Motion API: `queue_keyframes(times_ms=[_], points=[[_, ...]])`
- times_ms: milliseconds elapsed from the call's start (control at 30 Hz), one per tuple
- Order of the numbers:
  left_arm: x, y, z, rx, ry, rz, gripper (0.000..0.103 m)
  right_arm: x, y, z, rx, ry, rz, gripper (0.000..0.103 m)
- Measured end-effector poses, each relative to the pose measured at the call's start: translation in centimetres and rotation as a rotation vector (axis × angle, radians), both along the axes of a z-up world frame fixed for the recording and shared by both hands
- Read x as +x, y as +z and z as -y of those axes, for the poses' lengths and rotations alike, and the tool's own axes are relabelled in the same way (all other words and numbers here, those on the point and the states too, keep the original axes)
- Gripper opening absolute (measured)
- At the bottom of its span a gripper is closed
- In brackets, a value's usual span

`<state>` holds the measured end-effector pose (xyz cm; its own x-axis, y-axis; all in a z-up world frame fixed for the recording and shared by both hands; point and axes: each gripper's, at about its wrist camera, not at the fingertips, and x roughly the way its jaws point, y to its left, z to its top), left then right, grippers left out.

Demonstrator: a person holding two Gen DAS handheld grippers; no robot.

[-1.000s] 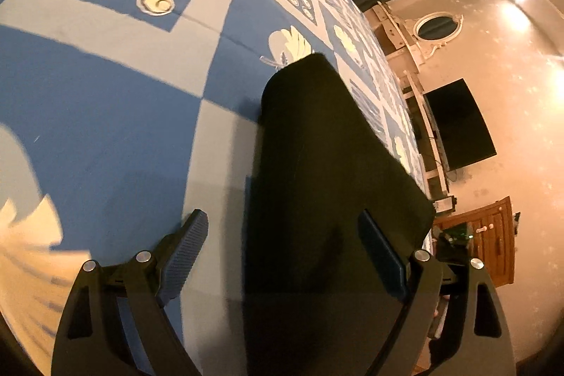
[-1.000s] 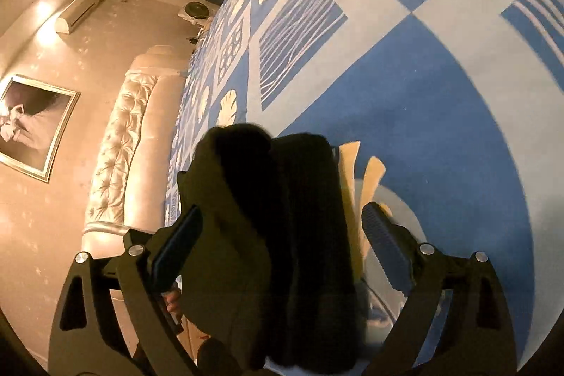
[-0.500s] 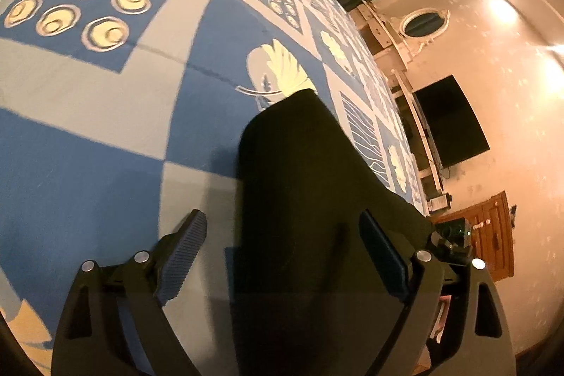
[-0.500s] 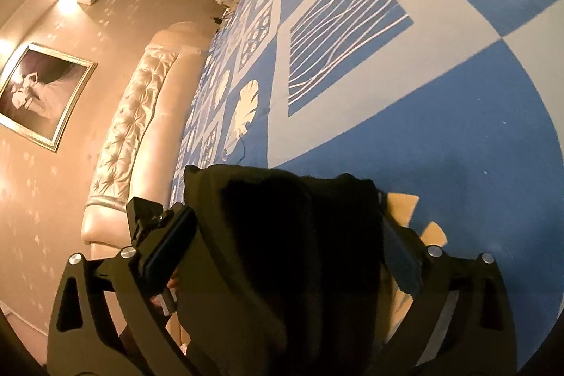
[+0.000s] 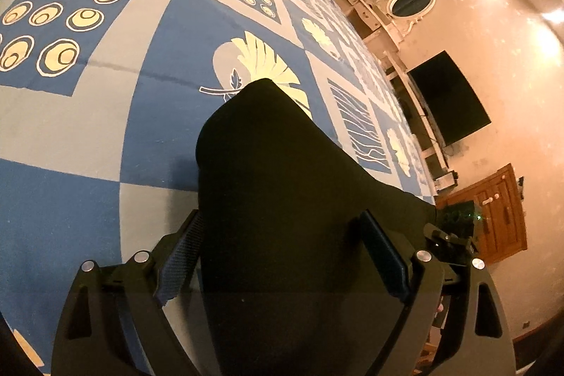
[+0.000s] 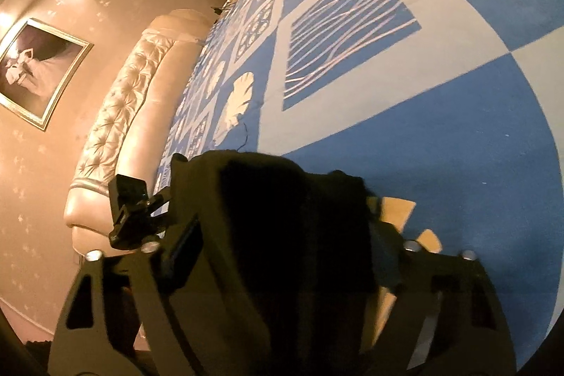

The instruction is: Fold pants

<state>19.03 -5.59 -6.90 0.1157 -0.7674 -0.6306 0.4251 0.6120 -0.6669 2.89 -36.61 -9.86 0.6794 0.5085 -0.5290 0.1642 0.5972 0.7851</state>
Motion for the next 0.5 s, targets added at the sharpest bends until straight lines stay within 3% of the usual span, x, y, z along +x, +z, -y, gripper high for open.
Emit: queue_keyframes(times_ms=[167, 300, 333, 367, 500], points=[[-0.17, 0.16, 0.6, 0.06, -0.008, 0.012, 0.087, -0.04, -0.21, 0.28, 0.012, -0.001, 0.0, 0.068], [-0.13, 0.21, 0.14, 0.03, -0.018, 0.027, 0.085, -0.26, -0.29, 0.42, 0.021, -0.002, 0.009, 0.06], [-0.12, 0.18, 0.08, 0.028, -0.015, 0.028, 0.075, -0.31, -0.35, 0.46, 0.029, -0.004, 0.014, 0.059], [-0.01, 0.08, -0.06, 0.044, -0.003, 0.029, 0.056, -0.43, -0.31, 0.47, 0.035, -0.004, 0.017, 0.056], [0.07, 0.17, -0.2, 0.062, 0.008, 0.027, 0.034, -0.44, -0.32, 0.43, 0.043, -0.01, 0.03, 0.055]])
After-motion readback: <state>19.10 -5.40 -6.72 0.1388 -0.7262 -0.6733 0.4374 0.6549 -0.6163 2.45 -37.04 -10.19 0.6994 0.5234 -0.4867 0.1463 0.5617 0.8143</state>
